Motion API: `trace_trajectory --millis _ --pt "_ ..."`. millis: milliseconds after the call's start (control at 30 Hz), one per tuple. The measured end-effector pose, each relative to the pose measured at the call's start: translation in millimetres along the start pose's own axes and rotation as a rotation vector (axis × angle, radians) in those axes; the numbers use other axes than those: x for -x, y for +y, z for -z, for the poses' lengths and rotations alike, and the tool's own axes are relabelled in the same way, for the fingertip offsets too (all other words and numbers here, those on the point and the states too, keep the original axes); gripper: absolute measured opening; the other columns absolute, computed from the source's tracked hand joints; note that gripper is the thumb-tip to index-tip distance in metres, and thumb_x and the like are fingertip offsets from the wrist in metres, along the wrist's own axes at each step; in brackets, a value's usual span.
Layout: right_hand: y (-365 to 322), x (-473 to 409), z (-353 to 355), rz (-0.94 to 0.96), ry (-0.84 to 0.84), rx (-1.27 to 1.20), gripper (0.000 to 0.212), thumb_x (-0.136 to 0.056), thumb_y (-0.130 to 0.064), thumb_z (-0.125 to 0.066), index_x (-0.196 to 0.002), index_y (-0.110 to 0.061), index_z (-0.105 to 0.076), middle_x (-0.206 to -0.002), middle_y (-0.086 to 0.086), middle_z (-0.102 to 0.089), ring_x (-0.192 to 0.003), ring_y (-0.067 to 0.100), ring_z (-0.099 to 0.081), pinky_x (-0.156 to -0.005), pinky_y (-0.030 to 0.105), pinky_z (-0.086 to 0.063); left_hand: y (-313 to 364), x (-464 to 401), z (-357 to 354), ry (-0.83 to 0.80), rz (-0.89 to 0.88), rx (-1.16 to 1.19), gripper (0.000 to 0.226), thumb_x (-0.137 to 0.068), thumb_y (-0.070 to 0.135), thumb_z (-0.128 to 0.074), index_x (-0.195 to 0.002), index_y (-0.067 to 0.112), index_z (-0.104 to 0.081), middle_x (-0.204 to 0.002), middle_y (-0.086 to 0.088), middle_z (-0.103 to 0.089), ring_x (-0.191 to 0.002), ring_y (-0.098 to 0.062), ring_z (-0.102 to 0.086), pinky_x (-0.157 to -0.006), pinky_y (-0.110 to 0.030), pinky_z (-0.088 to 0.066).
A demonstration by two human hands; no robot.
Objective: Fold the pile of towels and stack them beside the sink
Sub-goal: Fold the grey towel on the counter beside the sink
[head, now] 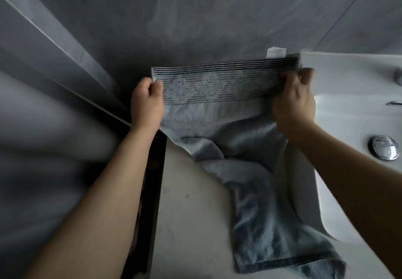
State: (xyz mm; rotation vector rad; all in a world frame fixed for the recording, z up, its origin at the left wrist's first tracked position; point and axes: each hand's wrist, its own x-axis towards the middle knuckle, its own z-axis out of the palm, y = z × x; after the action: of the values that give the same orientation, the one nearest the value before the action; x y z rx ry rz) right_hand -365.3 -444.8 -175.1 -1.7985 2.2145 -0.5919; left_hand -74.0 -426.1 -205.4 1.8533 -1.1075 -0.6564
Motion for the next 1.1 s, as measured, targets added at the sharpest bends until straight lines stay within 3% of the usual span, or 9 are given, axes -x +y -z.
trace_trajectory --millis 133,333,567,667,767,867,967,1033,1100 --pt "2.7 -34.8 -9.6 0.202 -0.160 0.352 0.040 -0.092 -0.003 -0.040 -0.132 -0.005 -0.040 -0.140 0.019 -0.028 -0.100 0.045 -0.053 -0.074 0.049 -0.045 -10.7 -36.3 -32.8 -0.062 0.022 -0.299 0.028 -0.103 0.034 -0.044 -0.094 0.010 -0.054 -0.087 -0.004 -0.059 -0.085 -0.028 -0.057 -0.068 -0.032 -0.034" --pt "18.9 -46.9 -48.2 0.266 -0.268 0.691 0.055 -0.096 -0.008 -0.031 -0.149 0.001 -0.020 -0.146 0.018 -0.024 -0.118 0.035 -0.041 -0.096 0.041 -0.033 -23.1 -60.1 -62.1 -0.055 -0.087 -0.570 0.027 -0.105 0.035 -0.038 -0.098 0.011 -0.049 -0.096 -0.018 -0.066 -0.091 -0.042 -0.061 -0.063 -0.037 -0.034" --pt "38.5 -57.4 -72.8 0.266 -0.340 0.909 0.064 -0.093 -0.010 -0.025 -0.149 0.008 -0.002 -0.142 0.019 -0.021 -0.123 0.031 -0.027 -0.100 0.041 -0.018 -48.7 -60.6 -84.6 -0.019 -0.241 -0.791 0.029 -0.107 0.031 -0.036 -0.112 0.007 -0.052 -0.092 -0.022 -0.069 -0.082 -0.043 -0.067 -0.058 -0.038 -0.034" --pt "35.8 -55.6 -73.6 0.222 -0.377 0.813 0.064 -0.094 -0.009 -0.026 -0.151 0.002 0.000 -0.148 0.020 -0.013 -0.130 0.031 -0.017 -0.107 0.042 -0.015 -42.0 -60.6 -86.9 -0.028 -0.187 -0.779 0.028 -0.105 0.031 -0.040 -0.114 0.007 -0.050 -0.097 -0.022 -0.069 -0.087 -0.043 -0.067 -0.060 -0.038 -0.034" --pt "30.6 -35.7 -61.4 0.221 -0.257 0.485 0.070 -0.086 -0.015 -0.044 -0.152 -0.013 -0.019 -0.150 0.018 -0.017 -0.130 0.037 -0.023 -0.108 0.046 -0.016 -26.7 -50.4 -69.4 0.084 -0.107 -0.625 0.029 -0.095 0.026 -0.053 -0.118 0.008 -0.049 -0.110 -0.019 -0.066 -0.100 -0.043 -0.062 -0.071 -0.044 -0.043" --pt "33.7 18.5 -50.7 0.202 -0.174 0.146 0.059 -0.079 -0.006 -0.054 -0.137 -0.007 -0.043 -0.130 0.024 -0.040 -0.107 0.045 -0.045 -0.090 0.050 -0.040 -15.7 12.7 -54.9 0.120 -0.409 -0.516 0.029 -0.083 0.012 -0.055 -0.111 0.005 -0.059 -0.100 -0.017 -0.062 -0.092 -0.039 -0.058 -0.079 -0.047 -0.048" --pt "48.9 79.6 -51.0 -0.016 -0.319 -0.043 0.044 -0.083 0.000 -0.054 -0.126 0.005 -0.049 -0.119 0.029 -0.050 -0.102 0.047 -0.052 -0.086 0.049 -0.044 -8.9 98.6 -69.3 -0.303 -0.604 -0.315 0.020 -0.080 0.004 -0.052 -0.097 0.005 -0.063 -0.090 -0.012 -0.059 -0.085 -0.034 -0.058 -0.076 -0.046 -0.048" --pt "61.5 108.7 -53.2 -0.143 -0.458 0.031 0.042 -0.088 -0.009 -0.056 -0.127 0.006 -0.049 -0.124 0.030 -0.051 -0.114 0.044 -0.049 -0.098 0.045 -0.039 -12.1 137.2 -85.9 -0.490 -0.532 -0.405 0.028 -0.076 0.005 -0.057 -0.103 0.006 -0.064 -0.096 -0.012 -0.058 -0.090 -0.034 -0.057 -0.079 -0.047 -0.049" --pt "69.3 129.1 -50.6 -0.164 -0.565 0.153 0.036 -0.090 -0.019 -0.056 -0.119 0.003 -0.053 -0.119 0.028 -0.055 -0.110 0.042 -0.052 -0.094 0.044 -0.041 -19.8 156.4 -92.6 -0.500 -0.371 -0.624 0.041 -0.078 0.012 -0.058 -0.120 0.014 -0.061 -0.107 -0.010 -0.054 -0.100 -0.034 -0.054 -0.083 -0.045 -0.047"
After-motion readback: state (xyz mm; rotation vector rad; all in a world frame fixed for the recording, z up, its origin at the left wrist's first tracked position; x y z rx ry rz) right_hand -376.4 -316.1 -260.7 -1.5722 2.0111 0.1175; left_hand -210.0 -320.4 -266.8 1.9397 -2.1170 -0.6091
